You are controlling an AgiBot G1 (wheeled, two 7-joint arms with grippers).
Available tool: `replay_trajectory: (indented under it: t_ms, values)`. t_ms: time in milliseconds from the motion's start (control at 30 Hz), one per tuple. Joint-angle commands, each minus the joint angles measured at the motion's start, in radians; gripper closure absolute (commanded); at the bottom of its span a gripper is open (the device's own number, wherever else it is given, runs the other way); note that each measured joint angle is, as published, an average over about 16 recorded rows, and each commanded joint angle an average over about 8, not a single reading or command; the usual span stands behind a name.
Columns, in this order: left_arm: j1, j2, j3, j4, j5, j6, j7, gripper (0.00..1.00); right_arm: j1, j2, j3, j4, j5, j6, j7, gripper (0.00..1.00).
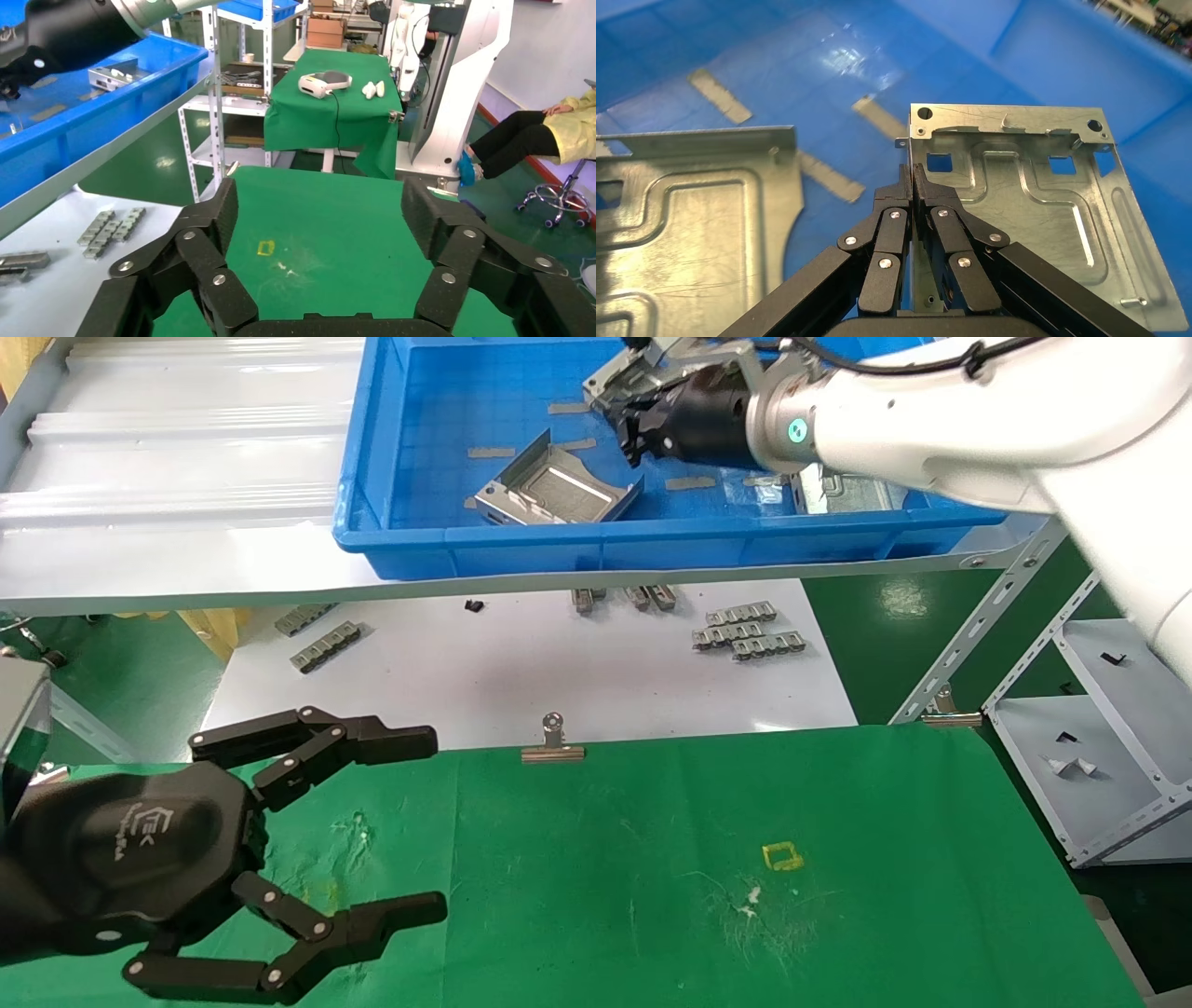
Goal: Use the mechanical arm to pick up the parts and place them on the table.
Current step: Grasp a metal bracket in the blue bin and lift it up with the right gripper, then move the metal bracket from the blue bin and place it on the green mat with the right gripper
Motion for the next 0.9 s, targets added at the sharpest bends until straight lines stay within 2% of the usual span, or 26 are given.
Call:
replay_trajectory:
  t_ms: [33, 133, 233, 333, 533, 633, 733, 900]
  values:
    - [0.0, 0.0, 0.0, 0.0, 0.0, 0.0, 0.0, 0.0, 0.011, 0.004, 0.008, -0.009, 0.019, -0.006, -0.04, 1.0]
    - [0.0, 0.0, 0.0, 0.0, 0.0, 0.0, 0.0, 0.0, 0.045, 0.044, 0.041, -0.003, 0.061, -0.065, -0.103, 1.0]
    - [0.0, 0.0, 0.0, 0.0, 0.0, 0.0, 0.0, 0.0, 0.077, 0.11, 0.075, 0.034, 0.115, -0.183, -0.167, 1.0]
    - [0.0, 0.0, 0.0, 0.0, 0.0, 0.0, 0.0, 0.0, 0.099, 0.196, 0.11, 0.091, 0.184, -0.36, -0.242, 1.0]
    - [0.0, 0.0, 0.0, 0.0, 0.0, 0.0, 0.0, 0.0, 0.12, 0.356, 0.161, 0.166, 0.311, -0.775, -0.447, 1.0]
    - [0.0, 0.0, 0.0, 0.0, 0.0, 0.0, 0.0, 0.0, 0.124, 0.418, 0.15, 0.187, 0.338, -0.928, -0.535, 1.0]
    - [0.0, 0.0, 0.0, 0.0, 0.0, 0.0, 0.0, 0.0, 0.113, 0.49, 0.103, 0.256, 0.364, -1.004, -0.581, 1.0]
    - [0.0, 0.0, 0.0, 0.0, 0.0, 0.0, 0.0, 0.0, 0.079, 0.636, -0.029, 0.45, 0.426, -1.016, -0.596, 1.0]
